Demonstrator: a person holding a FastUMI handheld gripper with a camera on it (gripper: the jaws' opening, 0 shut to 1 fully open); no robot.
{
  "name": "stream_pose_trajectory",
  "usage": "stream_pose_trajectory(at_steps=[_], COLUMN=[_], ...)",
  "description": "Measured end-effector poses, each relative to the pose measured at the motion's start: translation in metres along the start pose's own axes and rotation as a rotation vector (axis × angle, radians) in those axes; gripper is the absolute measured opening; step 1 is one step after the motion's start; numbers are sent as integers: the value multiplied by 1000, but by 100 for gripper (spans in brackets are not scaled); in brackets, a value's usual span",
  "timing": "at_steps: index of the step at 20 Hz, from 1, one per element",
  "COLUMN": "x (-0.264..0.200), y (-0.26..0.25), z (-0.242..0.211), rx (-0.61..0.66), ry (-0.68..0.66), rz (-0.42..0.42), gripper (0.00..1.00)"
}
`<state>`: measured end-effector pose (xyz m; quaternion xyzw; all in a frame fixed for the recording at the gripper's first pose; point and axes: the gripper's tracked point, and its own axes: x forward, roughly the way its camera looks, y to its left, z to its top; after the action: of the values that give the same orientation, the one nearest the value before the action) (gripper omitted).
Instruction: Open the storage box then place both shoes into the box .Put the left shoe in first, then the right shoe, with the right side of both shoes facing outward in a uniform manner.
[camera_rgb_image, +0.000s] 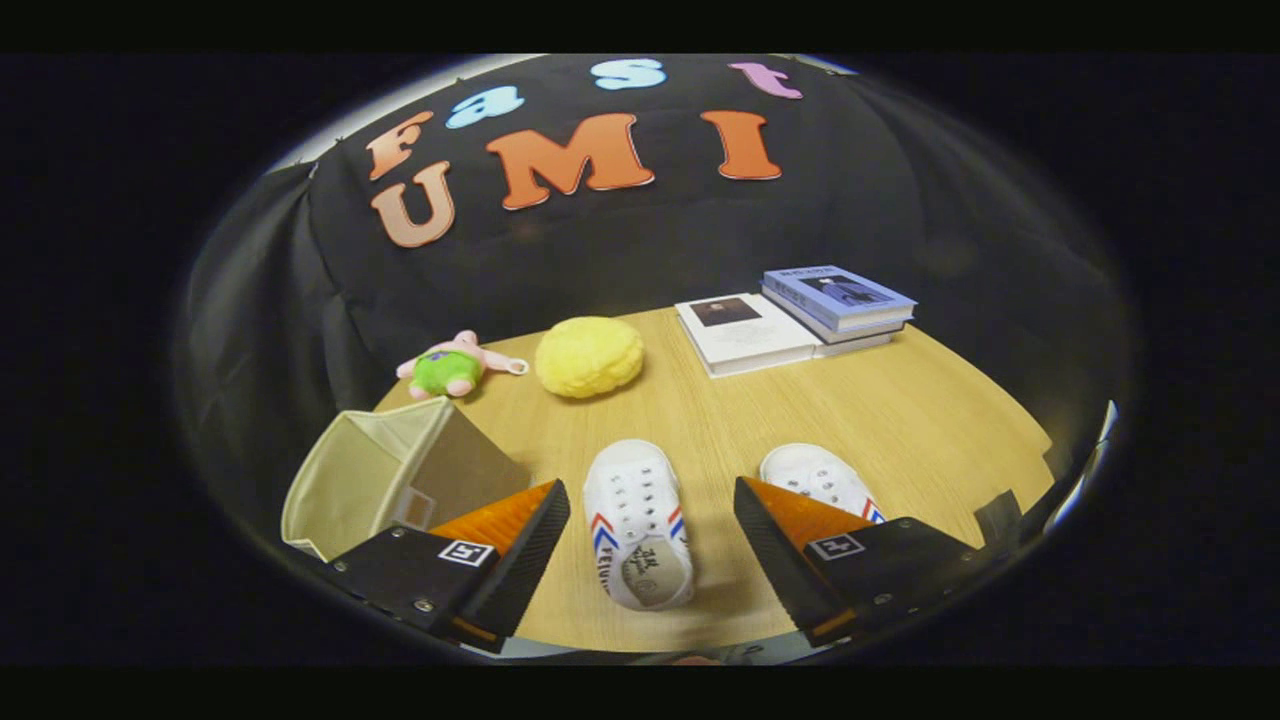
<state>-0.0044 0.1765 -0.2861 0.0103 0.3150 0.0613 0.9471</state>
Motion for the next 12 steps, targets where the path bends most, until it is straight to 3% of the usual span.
stream_pose_trajectory(at_steps=[4, 12], x=[22, 62], y=[-18, -16], z=[-22, -65], rx=[-91, -83], ry=[-1, 72], rz=[-41, 0], gripper=[98, 97])
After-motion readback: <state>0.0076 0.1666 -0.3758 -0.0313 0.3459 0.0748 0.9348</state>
